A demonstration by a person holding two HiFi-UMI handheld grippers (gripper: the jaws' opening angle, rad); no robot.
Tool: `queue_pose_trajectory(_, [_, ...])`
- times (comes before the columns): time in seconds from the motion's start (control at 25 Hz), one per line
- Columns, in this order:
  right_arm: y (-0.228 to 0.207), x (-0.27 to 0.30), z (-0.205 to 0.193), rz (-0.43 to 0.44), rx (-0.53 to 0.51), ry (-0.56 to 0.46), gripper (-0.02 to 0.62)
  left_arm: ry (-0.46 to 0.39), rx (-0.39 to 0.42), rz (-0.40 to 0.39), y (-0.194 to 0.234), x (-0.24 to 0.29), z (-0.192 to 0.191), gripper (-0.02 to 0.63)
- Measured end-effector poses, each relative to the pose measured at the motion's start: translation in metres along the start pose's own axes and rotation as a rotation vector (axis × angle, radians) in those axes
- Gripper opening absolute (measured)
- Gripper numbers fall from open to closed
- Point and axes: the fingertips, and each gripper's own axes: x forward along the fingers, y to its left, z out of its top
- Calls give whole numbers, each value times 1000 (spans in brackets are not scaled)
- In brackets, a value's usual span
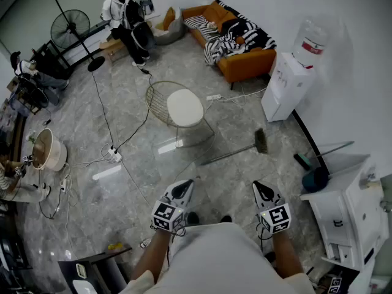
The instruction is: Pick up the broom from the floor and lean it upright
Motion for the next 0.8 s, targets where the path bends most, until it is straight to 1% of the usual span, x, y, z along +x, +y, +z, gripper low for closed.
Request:
queue_pose_trajectory(0.36, [-9,-9,-4,6,7,-9,0,1,4,9,-11,7,-2,9])
queue_pose_trajectory(0.6, [-21,-15,-12,20,-5,5,0,16,3,26,-24,16,-7,9])
queue_pose_trajectory(0.68, [-27,-18,-16,31,-2,5,0,22,3,35,-30,20,-10,9])
queue_pose_trajectory(0.8, [-32,-16,-23,70,-3,4,0,31,5,55,-34,27,-14,9])
